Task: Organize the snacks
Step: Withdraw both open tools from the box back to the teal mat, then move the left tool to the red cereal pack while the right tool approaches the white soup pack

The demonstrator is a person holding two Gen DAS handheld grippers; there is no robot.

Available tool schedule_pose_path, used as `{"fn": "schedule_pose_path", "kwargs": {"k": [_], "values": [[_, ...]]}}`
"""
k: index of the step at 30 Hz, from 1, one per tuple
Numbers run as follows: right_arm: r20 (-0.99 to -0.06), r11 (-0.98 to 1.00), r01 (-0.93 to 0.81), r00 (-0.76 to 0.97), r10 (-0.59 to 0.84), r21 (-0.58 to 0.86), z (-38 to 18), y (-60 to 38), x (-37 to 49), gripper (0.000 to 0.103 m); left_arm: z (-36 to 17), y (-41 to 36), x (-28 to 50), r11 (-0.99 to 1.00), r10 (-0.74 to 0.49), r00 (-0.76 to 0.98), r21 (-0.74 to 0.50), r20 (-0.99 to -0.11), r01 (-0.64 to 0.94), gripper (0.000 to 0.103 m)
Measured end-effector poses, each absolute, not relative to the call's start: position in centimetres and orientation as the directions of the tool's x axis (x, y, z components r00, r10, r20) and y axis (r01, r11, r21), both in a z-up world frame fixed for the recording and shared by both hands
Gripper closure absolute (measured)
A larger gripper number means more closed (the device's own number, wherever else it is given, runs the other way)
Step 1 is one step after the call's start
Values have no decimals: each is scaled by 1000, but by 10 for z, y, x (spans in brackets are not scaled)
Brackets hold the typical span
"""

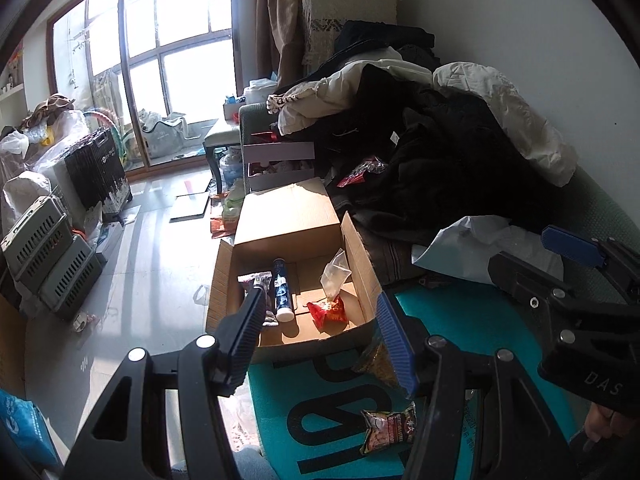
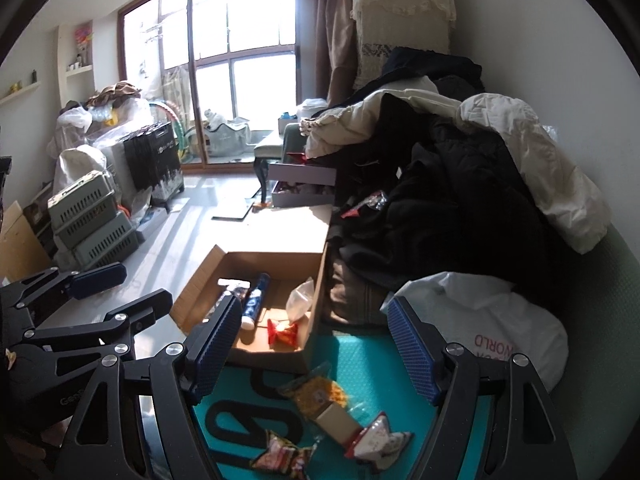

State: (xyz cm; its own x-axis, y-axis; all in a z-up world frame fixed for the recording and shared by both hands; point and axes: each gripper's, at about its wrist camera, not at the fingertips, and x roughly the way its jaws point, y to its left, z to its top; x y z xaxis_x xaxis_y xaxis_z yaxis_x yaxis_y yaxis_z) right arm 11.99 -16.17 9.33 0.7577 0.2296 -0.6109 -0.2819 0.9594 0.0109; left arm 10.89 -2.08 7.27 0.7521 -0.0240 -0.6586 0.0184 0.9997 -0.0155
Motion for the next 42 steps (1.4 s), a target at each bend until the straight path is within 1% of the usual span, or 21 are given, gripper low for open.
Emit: {"fn": "schedule_pose_path", "kwargs": {"k": [4,9,17,27,37,42], "values": [[-626,960,-279,742,239,35,77,-172,104,27,55,-31,92,1000,-23,731,-8,-682,25,46],[-671,960,-269,698,250,77,48,-184,88,27,32,-40,76,999,-49,695,-32,-717,37,46],[-724,959,-255,637,263,124,5,-201,62,27,-8,-62,50,996,-60,643,-5,-764,87,46],[-780,959,-231,564,272,167,-45,-215,32,27,-53,-75,35,993,-108,543,-62,-833,101,46],[-852,962,-177,449,268,209,-100,-227,28,27,-106,-78,41,988,-152,415,-140,-897,60,46],[-873,962,-162,408,269,220,-122,-227,33,27,-122,-73,45,990,-138,388,-138,-911,27,46]]}}
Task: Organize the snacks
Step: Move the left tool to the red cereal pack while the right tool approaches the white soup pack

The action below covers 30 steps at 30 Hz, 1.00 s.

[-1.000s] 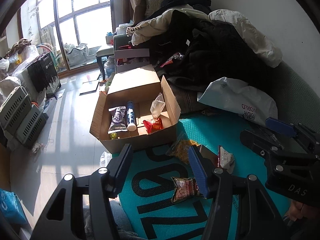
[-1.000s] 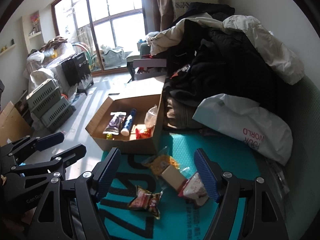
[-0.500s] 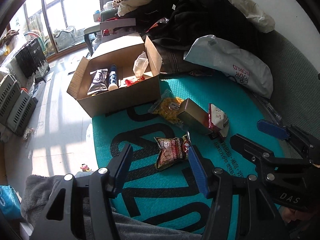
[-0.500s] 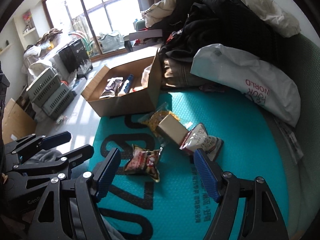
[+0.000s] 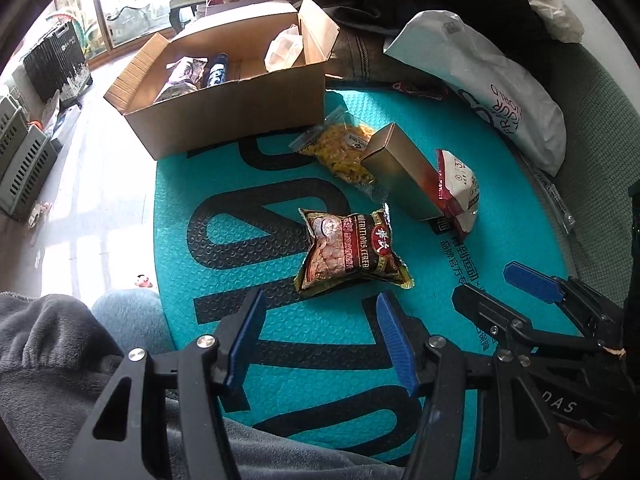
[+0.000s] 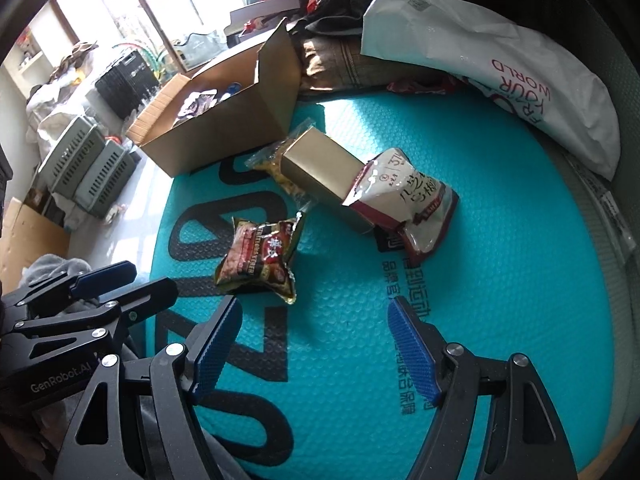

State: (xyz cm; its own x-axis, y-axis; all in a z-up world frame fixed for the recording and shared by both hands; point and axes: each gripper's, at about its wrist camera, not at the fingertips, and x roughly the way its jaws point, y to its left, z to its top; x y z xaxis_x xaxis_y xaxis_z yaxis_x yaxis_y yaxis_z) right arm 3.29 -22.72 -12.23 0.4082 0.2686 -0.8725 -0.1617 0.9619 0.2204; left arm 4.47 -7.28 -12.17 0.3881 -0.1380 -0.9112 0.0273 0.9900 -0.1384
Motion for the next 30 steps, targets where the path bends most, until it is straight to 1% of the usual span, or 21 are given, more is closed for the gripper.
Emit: {"fn": "schedule_pose_path", "kwargs": {"k": [7,13,20,24,29,30], "values": [[-890,967,-160,383,248,200,-139,-224,44,27,-137,-63,56,985,-155,344,-173,-926,-20,46],[-891,974,-131,395,223,185,-140,-236,60,27,-144,-66,73,973,-213,324,-231,-922,-17,46],[-889,983,-110,421,180,147,-135,-253,77,27,-153,-87,99,966,-247,300,-260,-921,-5,46],[-888,980,-68,414,199,188,-136,-268,86,27,-167,-97,112,962,-262,265,-274,-928,-10,46],[-895,978,-22,400,199,208,-141,-282,99,27,-191,-102,123,966,-243,213,-257,-946,-39,46],[-897,978,-19,395,198,208,-143,-284,102,27,-195,-103,124,966,-243,210,-256,-947,-40,44]]}}
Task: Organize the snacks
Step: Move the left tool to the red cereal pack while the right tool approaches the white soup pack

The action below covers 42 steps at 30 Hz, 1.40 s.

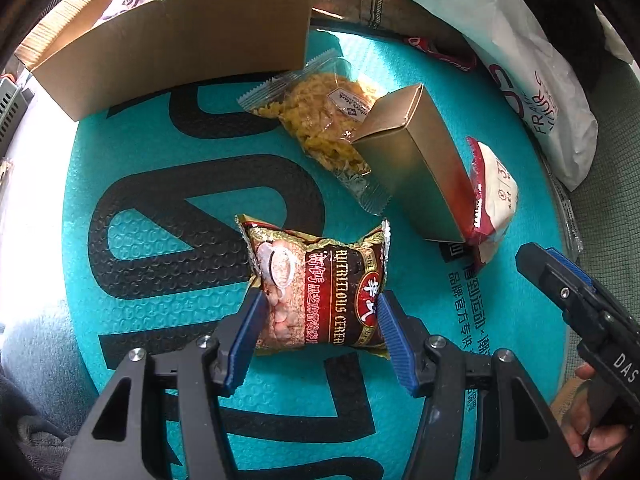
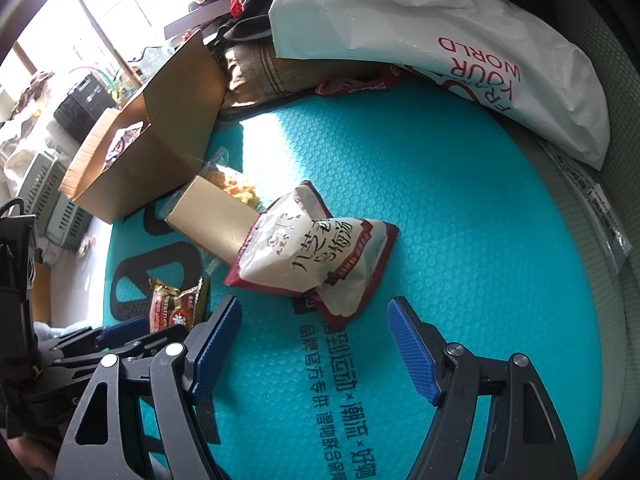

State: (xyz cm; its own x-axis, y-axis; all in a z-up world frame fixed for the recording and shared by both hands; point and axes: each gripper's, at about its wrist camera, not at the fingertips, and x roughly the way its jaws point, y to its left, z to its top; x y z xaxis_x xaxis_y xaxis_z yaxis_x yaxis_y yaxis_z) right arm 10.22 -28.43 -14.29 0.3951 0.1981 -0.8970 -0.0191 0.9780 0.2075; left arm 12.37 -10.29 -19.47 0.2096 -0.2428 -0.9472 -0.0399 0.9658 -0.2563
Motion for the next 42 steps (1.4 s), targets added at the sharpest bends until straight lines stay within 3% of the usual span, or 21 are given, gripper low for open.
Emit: {"fn": "schedule_pose_path", "kwargs": {"k": [5,6,8,16,21,23,27,29,35,42], "values": [[-901,975,-6,381,206,221,-150,-292,113,27,-205,-107,131,970,-229,201,-240,-953,-33,31],[-901,973,-4,379,213,229,-150,-293,115,27,-206,-110,133,973,-221,198,-231,-955,-28,23],[-897,968,1,374,234,253,-152,-295,119,27,-211,-114,136,981,-188,183,-195,-965,-18,17],[-889,945,39,355,290,323,-165,-298,142,27,-221,-115,140,994,-109,177,-113,-978,-11,16],[-890,924,110,331,314,367,-183,-305,156,18,-224,-112,137,993,-116,180,-119,-977,-5,7],[-895,922,135,324,305,363,-191,-307,159,12,-225,-115,135,995,-99,180,-98,-979,12,7],[-893,923,133,336,300,361,-195,-307,160,11,-227,-122,132,997,-74,192,-69,-979,34,7],[-896,931,119,338,289,345,-194,-304,158,16,-225,-124,131,997,-79,200,-76,-977,24,8],[-906,955,74,345,246,288,-190,-296,150,33,-218,-104,109,996,-85,231,-90,-969,-12,36],[-915,967,21,328,233,253,-186,-291,136,40,-216,-93,97,991,-120,233,-129,-965,-24,42]]}}
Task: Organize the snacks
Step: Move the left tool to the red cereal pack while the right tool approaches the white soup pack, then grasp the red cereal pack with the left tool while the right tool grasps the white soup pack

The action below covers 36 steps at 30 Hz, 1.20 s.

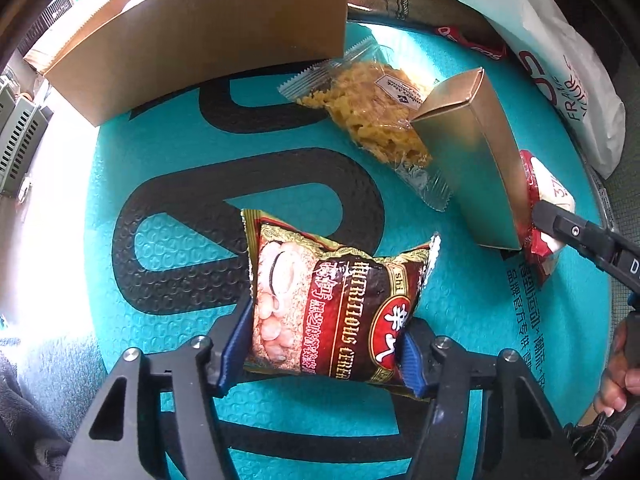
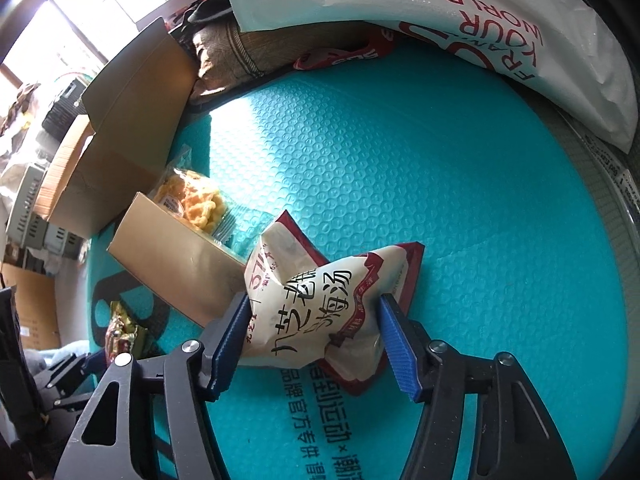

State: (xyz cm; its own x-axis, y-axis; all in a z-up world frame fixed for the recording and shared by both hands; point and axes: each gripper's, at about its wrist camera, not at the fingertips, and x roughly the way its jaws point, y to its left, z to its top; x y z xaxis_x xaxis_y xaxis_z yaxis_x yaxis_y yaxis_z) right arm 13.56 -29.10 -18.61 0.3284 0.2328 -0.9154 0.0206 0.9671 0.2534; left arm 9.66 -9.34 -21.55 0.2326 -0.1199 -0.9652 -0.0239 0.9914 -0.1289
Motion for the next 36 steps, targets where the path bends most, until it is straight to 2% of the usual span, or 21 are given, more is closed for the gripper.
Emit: {"fn": "schedule_pose_path", "kwargs": {"k": [6,13,16,17,19,30,33,36], "values": [[-924,967,-66,284,255,247,-182,-286,103,40,-212,-90,92,990,-134,225,-141,-965,-14,43],[-945,976,-153,267,189,152,-176,-272,67,40,-200,-96,91,992,-124,231,-122,-965,22,45],[-949,975,-177,260,176,132,-173,-266,59,35,-203,-101,95,993,-121,231,-119,-965,20,45],[-951,976,-174,257,173,130,-172,-265,57,30,-203,-100,95,993,-118,231,-117,-966,18,45],[-950,979,-148,258,178,143,-171,-265,54,28,-206,-108,101,994,-108,233,-108,-966,15,45],[-897,886,209,262,357,414,-168,-289,46,26,-207,-109,102,996,-82,252,-85,-964,-1,45],[-907,896,206,246,341,392,-167,-288,43,26,-207,-108,100,997,-78,255,-81,-964,0,45],[-932,949,129,264,247,288,-159,-284,39,26,-207,-109,99,997,-74,257,-76,-963,4,45]]}}
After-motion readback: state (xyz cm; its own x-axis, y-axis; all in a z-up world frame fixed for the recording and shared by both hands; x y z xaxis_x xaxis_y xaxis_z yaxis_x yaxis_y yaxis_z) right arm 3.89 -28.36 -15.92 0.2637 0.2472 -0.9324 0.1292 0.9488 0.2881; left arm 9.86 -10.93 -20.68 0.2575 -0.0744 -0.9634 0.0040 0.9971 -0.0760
